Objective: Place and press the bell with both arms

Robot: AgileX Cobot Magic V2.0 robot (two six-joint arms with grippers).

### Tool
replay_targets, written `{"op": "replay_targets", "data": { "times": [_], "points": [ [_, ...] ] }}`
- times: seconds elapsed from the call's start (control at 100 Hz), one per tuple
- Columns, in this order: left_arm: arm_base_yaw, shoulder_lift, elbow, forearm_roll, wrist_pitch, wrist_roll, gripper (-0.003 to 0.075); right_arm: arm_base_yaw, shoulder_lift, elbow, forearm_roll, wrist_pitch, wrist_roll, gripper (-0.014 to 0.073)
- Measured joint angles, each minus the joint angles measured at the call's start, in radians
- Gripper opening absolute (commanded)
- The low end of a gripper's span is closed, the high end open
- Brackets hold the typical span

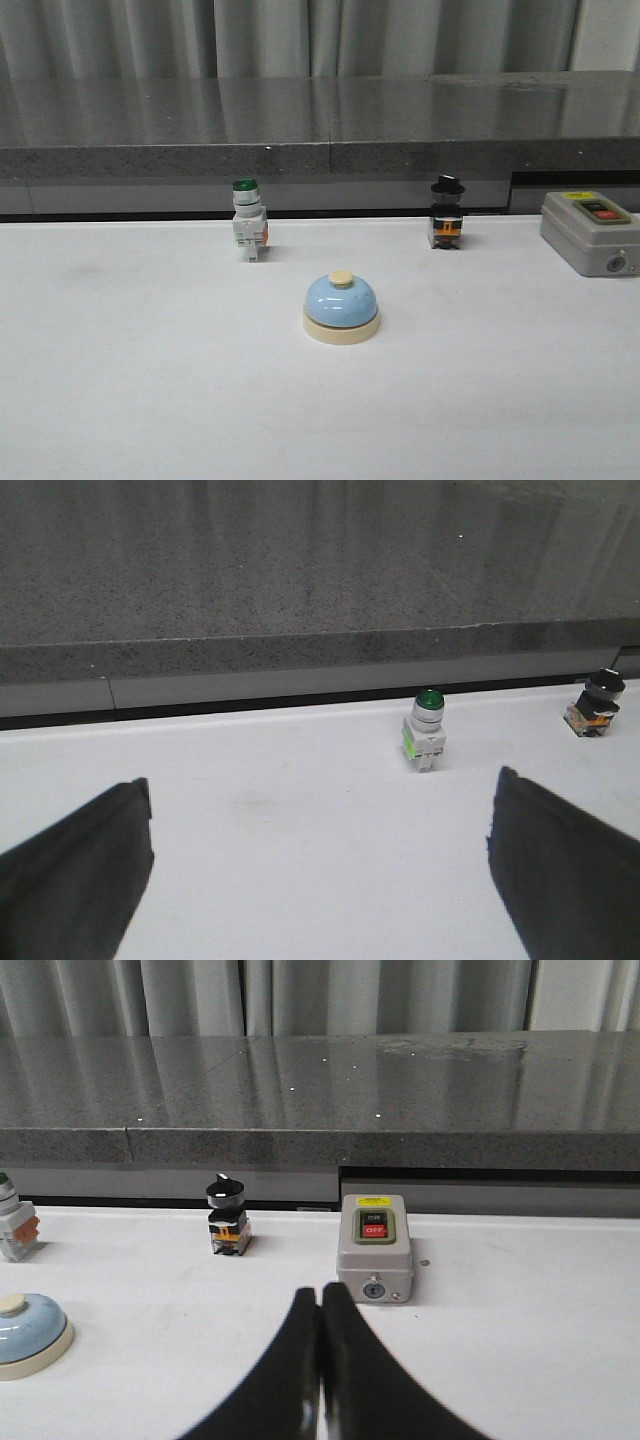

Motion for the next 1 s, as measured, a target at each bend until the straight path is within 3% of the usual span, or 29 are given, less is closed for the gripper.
{"op": "replay_targets", "data": {
  "times": [0.11,0.35,1.0],
  "points": [
    [0.0,-0.002,0.002,0.0,0.0,0.0,0.0407,0.0,0.0,0.0,0.0,0.0,0.0,-0.006],
    [0.0,-0.002,0.002,0.0,0.0,0.0,-0.0021,0.0,0.0,0.0,0.0,0.0,0.0,-0.006],
    [0.0,-0.002,0.002,0.002,0.0,0.0,-0.002,0.0,0.0,0.0,0.0,0.0,0.0,-0.006]
  ]
}}
